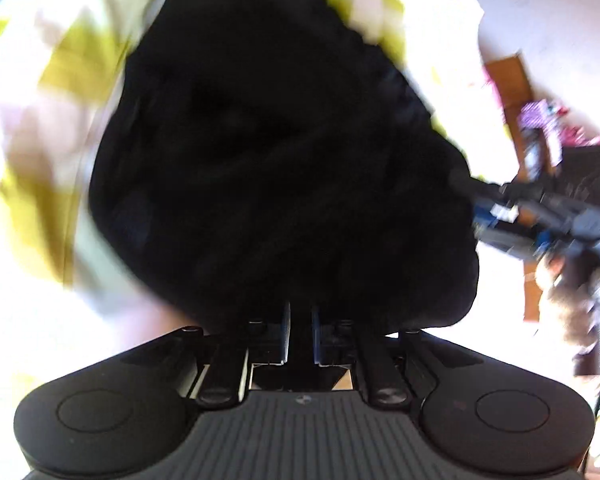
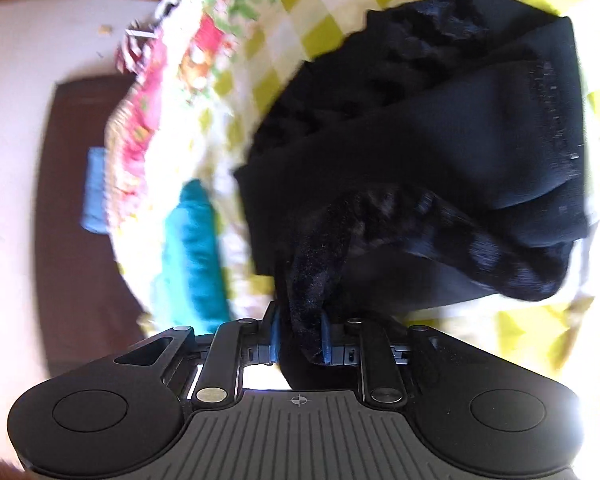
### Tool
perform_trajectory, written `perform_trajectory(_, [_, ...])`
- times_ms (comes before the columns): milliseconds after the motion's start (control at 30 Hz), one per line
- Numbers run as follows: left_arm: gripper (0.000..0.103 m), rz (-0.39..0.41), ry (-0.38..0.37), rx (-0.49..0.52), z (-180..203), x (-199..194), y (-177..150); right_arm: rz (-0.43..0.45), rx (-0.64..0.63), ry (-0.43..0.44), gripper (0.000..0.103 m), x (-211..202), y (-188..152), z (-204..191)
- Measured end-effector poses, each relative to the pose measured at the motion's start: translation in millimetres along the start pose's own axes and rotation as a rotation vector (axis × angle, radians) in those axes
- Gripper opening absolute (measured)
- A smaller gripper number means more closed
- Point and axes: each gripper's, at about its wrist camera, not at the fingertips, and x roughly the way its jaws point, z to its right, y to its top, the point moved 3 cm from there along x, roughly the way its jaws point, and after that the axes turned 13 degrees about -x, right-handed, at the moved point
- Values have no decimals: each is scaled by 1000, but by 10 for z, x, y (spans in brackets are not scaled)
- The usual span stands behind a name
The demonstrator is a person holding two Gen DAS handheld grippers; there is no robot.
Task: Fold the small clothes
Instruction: 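Lay the hem over the collar and open both grippers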
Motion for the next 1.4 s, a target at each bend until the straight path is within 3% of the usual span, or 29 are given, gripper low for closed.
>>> perform_trajectory(133, [25,163,-51,99,353,-281,449,169,200,179,18,-25,250,5])
perform_trajectory(167, [30,196,-56,111,375,-351,572,225,274,213,21,11,338,89])
perform_trajectory(200, [33,224,-46,120,383,-401,613,278,334,225,22,67,426,184])
perform_trajectory(267, [38,275,48,165,384,-473,592,309,342,206,22,192,580,295])
perform_trajectory(367, [42,275,202,301,420,-524,290,250,232,160,23,301,617,194])
perform_trajectory(567, [45,211,347,477,349,-207,-507,175,-40,-89,29,116,354,-60])
perform_trajectory(667, [45,226,447,630,331,107,-751,151,-110,-180,41,-38,288,-42])
perform_trajectory(800, [45,239,532,737,273,530,-874,99,-149,-227,41,-48,306,76])
perform_trajectory(933, [46,332,634,862,304,780,-924,58,-170,-216,40,-50,309,128])
perform_trajectory(1067, [46,371,642,949,339,829,-1010,66,-169,-226,40,-140,256,139])
perform_trajectory(1267, [46,415,564,1094,465,828,-914,93,-98,-277,42,-137,157,192])
perform_trajectory(1400, [34,421,530,1152,515,710,-809,108,-55,-262,42,-107,134,180])
